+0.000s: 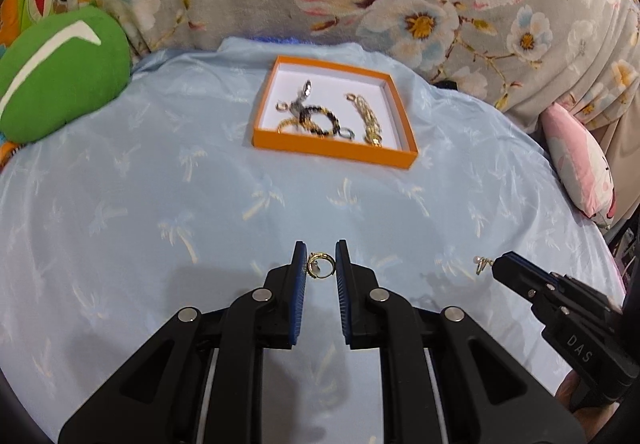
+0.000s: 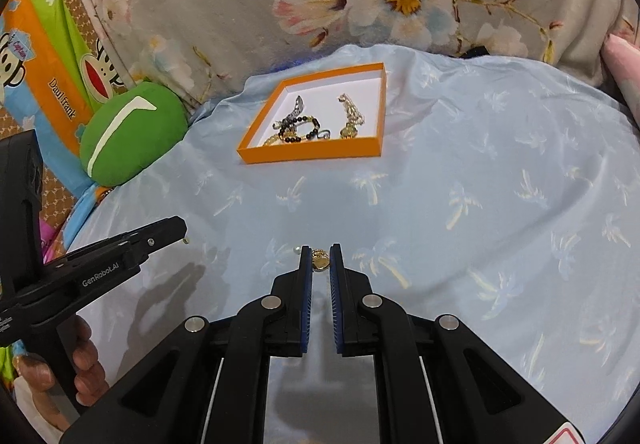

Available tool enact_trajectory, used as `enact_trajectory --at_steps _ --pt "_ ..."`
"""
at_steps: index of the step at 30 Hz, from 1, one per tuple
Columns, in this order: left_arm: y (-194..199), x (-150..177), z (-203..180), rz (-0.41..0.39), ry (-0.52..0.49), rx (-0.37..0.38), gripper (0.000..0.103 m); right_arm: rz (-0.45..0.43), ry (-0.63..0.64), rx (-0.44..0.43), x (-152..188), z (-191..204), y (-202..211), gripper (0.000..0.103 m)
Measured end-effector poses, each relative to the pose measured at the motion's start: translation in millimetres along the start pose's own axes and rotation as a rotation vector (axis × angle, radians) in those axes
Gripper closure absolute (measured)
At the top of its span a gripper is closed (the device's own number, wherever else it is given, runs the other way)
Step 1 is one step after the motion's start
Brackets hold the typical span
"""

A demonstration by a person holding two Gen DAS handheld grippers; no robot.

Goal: Organize jewelry
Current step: 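Lower both earrings into the orange box and open both tools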

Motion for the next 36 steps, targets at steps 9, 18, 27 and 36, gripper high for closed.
enact_trajectory --at_steps 9,18,27,36 --pt "-30.8 -81.0 12.0 -0.058 -0.066 -0.041 0.089 -0.058 0.038 -0.006 -89.1 9.4 -46.2 0.095" --pt "-112.6 -170.5 25.2 -0.084 -0.115 -0.065 0.089 -0.048 0.012 -0.01 -173.2 5.4 -141.0 0.095" --pt "-200.7 -210.7 50.5 -0.033 -0.104 -0.068 0.089 -0.009 0.022 0.025 -209.9 -2.1 -224.7 0.095" --pt "-233.7 -210.3 64.5 -0.023 -0.066 -0.058 0.059 -0.023 0.059 0.047 -209.0 2.7 -246.3 0.083"
Point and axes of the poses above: each gripper's, at about its wrist camera, not at the fingertips, and y roughly against the way its jaws point, z to its left, x to its underside, the point moved 5 cm from there along -y, roughly the way its jaws point, and after that the axes turned 14 degrees about x, right-handed, at the moved point
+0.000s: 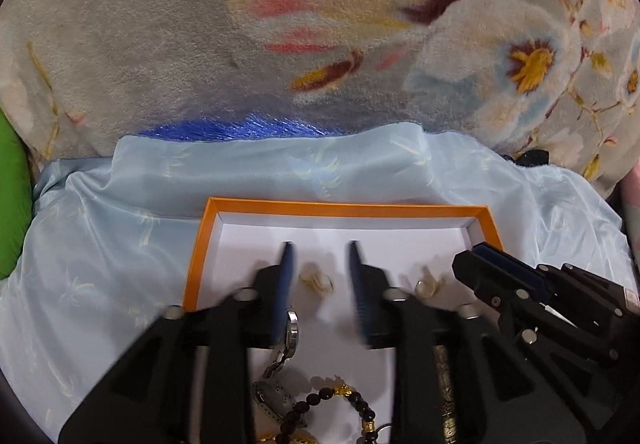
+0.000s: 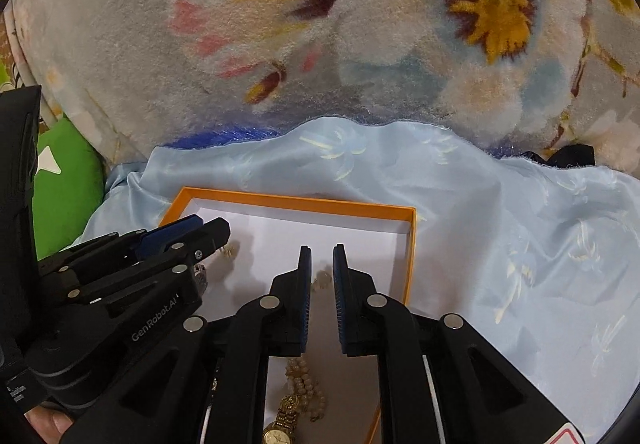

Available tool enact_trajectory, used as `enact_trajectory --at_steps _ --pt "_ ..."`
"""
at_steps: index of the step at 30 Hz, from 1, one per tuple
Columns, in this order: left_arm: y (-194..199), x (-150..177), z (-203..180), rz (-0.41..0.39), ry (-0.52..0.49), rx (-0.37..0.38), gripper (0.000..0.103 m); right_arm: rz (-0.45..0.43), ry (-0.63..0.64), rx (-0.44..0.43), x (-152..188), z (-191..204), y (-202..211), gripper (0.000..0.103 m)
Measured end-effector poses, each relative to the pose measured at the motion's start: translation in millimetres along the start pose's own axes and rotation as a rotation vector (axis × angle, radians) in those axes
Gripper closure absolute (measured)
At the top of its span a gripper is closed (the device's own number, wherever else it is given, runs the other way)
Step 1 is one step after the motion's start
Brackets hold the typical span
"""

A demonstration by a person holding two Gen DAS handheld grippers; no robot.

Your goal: Organize jewelry

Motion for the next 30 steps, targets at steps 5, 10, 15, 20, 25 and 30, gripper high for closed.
enact_trajectory --at_steps 5,10,15,20,25,30 --pt "24.5 4.5 0.3 -0.052 -0.001 -0.022 0.052 -0.025 -0.04 0.002 5.3 -11.6 21.7 0.082" --pt "68.3 31.3 -5.7 -0.067 -0.018 -0.046 0.052 -0.04 -0.062 0.013 32.5 -20.5 70.3 0.067" --pt "114.3 88.1 -10.6 -0.047 -0.013 -0.077 0.052 0.005 -0.061 0.023 89.6 -14.4 114.1 0.061" --pt "140.8 140.4 -16.3 -0.004 0.023 -0.106 0.052 0.041 -0.056 0.055 143.4 -1.5 140.7 0.047" --pt "157.5 169.0 -26.9 0.006 0.02 -0.139 0.043 0.051 -0.067 0.093 168.8 1.4 155.3 0.037" --pt "161.6 183.2 -32.8 0.008 0.029 -0.179 0.037 0.038 -0.071 0.117 179.8 4.2 162.6 0.03"
Point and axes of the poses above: each gripper's, at about its wrist camera, not at the fingertips, and y roughly against the way its jaws point, z to its left, x to its underside, the point moved 5 cm from there along -y, roughly the way its jaws point, and after that the axes turned 14 degrees about x, right-handed, at the moved point
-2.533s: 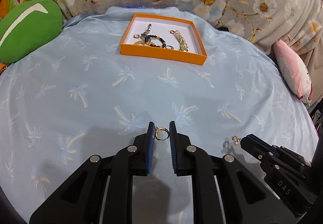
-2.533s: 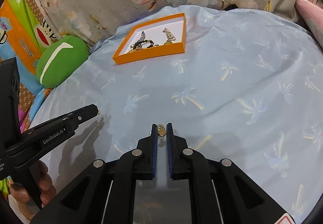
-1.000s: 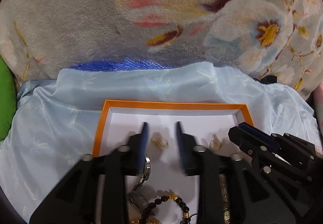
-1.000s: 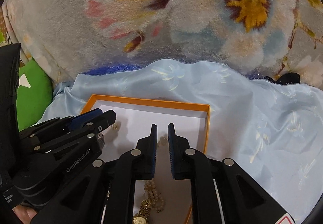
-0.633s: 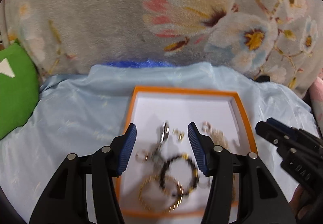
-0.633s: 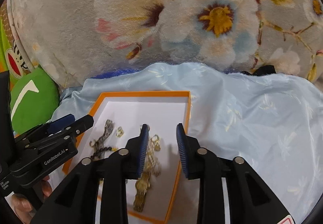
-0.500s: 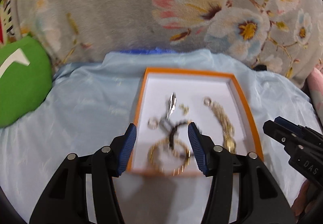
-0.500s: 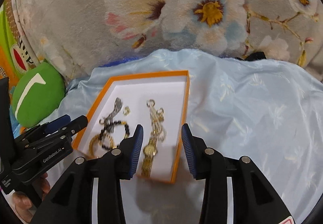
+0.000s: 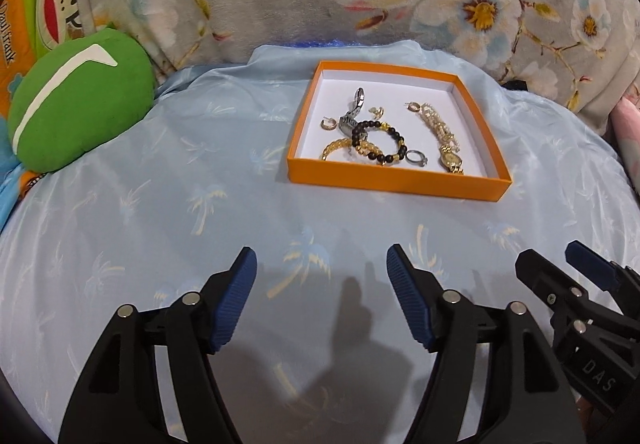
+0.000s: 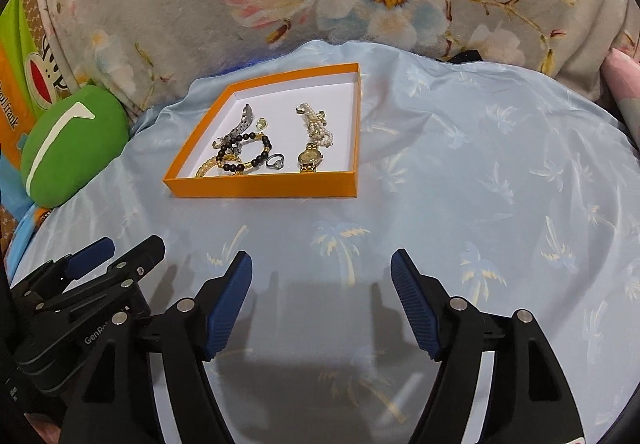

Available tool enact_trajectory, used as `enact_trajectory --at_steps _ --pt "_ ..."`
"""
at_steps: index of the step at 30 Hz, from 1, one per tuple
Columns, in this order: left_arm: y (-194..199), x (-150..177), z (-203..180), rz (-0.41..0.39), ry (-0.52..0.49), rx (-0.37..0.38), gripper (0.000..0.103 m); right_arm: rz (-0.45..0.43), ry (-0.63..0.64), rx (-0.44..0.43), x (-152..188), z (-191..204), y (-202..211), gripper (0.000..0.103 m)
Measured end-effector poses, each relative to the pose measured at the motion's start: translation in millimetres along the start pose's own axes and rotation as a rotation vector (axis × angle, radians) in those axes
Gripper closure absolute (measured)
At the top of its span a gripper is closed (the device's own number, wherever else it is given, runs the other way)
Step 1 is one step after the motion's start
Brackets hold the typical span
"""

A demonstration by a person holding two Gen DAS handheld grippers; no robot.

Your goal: Organize jewelry

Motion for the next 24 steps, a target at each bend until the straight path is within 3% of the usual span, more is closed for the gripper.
enact_trajectory --at_steps 9,24 --pt "-0.9 2.6 0.3 0.015 0.0 -0.089 0.037 -0.017 0.066 0.085 2.4 10.3 2.1 0.029" --pt "-4.1 4.3 2.0 0.035 0.002 -0.118 0.037 -0.005 0.08 0.102 4.0 11.1 -1.5 0.029"
Point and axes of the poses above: each gripper's, at about its wrist camera, not at the fingertips, and y roughly against the way its jaws point, z to its left, x to its underside, the point moved 5 cm from there along -y, roughly the way its jaws point, and after that the axes turned 14 degrees about x, right-handed, at the moved point
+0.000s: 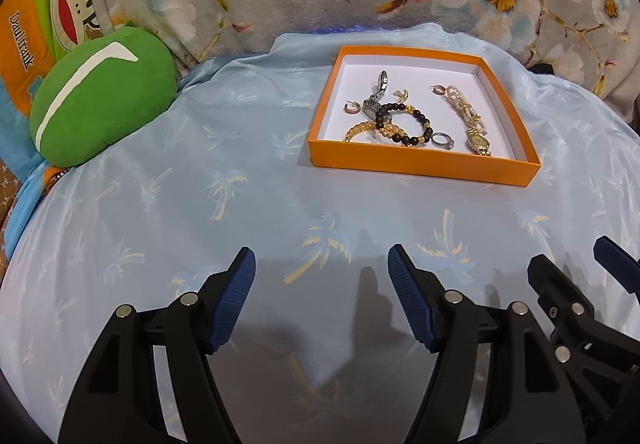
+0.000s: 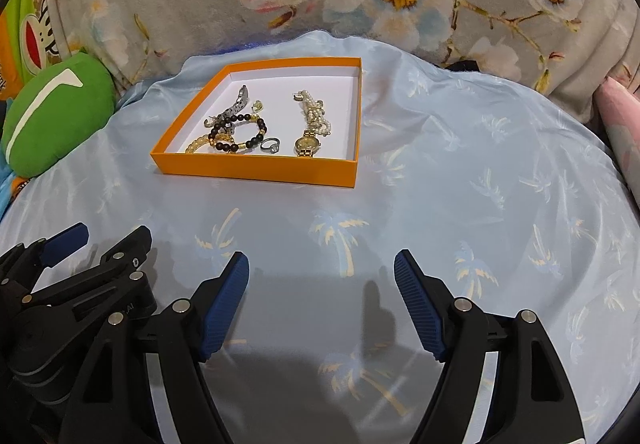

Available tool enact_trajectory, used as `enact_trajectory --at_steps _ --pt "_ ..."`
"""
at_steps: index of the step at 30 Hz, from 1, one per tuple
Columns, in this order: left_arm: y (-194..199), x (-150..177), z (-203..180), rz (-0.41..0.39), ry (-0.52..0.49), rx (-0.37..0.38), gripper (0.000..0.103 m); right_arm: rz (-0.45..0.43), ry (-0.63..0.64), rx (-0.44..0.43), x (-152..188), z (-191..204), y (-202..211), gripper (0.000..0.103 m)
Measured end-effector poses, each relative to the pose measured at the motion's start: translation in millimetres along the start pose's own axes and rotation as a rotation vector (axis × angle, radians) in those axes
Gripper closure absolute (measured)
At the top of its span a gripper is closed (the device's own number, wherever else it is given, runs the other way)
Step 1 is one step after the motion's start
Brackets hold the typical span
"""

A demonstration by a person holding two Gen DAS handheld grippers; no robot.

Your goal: Organize jewelry

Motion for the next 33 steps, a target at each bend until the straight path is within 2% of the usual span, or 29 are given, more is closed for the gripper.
enact_trajectory --at_steps 16,33 --pt "-0.5 -0.3 -0.9 0.001 -0.014 -0.028 0.035 0.006 -0.002 0.001 -0.5 -0.6 -2.1 0.029" --pt "0.6 -0.8 -2.1 -0.002 -0.019 -0.025 0.035 0.003 -0.004 0.011 -0.7 -3.0 -1.5 0.029"
Point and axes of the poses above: each gripper's, at about its wrist camera, not at the fingertips, and y roughly against the way its jaws point, z to its left, x to its underside, the point moved 5 cm from there along -y, roughly the way its jaws point, and after that the axes turned 14 degrees about x, right-handed, at the moved point
